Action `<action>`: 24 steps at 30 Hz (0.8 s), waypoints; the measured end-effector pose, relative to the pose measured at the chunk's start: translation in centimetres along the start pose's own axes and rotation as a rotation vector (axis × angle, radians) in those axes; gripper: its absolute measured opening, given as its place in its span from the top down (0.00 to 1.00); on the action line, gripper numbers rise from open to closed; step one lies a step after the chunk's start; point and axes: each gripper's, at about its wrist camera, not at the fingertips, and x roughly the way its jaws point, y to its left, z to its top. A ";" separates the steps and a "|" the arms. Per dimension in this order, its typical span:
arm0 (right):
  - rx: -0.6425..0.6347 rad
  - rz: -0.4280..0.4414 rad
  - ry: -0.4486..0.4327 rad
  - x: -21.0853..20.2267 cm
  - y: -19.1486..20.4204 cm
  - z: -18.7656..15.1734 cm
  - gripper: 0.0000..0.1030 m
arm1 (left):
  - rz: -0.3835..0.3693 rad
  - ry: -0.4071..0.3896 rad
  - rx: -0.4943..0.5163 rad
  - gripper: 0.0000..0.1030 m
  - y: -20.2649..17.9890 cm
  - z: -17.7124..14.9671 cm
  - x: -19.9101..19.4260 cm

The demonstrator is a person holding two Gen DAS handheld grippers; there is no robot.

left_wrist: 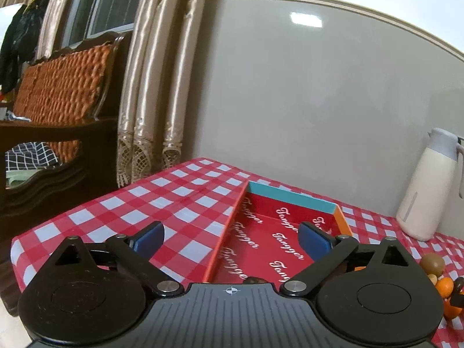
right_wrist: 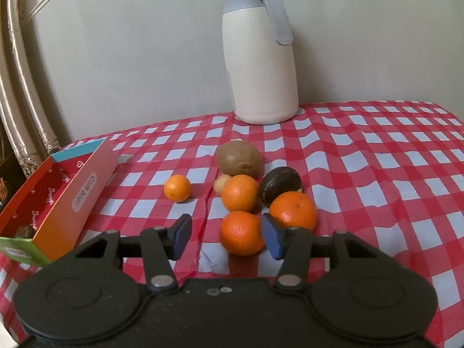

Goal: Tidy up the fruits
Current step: 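Grasp the large orange with the right tool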

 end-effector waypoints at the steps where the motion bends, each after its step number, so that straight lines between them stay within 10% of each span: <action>1: 0.000 -0.011 0.002 0.1 0.0 0.0 0.49 | 0.004 0.001 -0.003 0.04 0.2 0.0 0.1; 24: -0.006 -0.044 0.008 1.1 0.3 0.0 0.56 | 0.014 0.021 -0.027 0.03 1.5 -0.2 0.4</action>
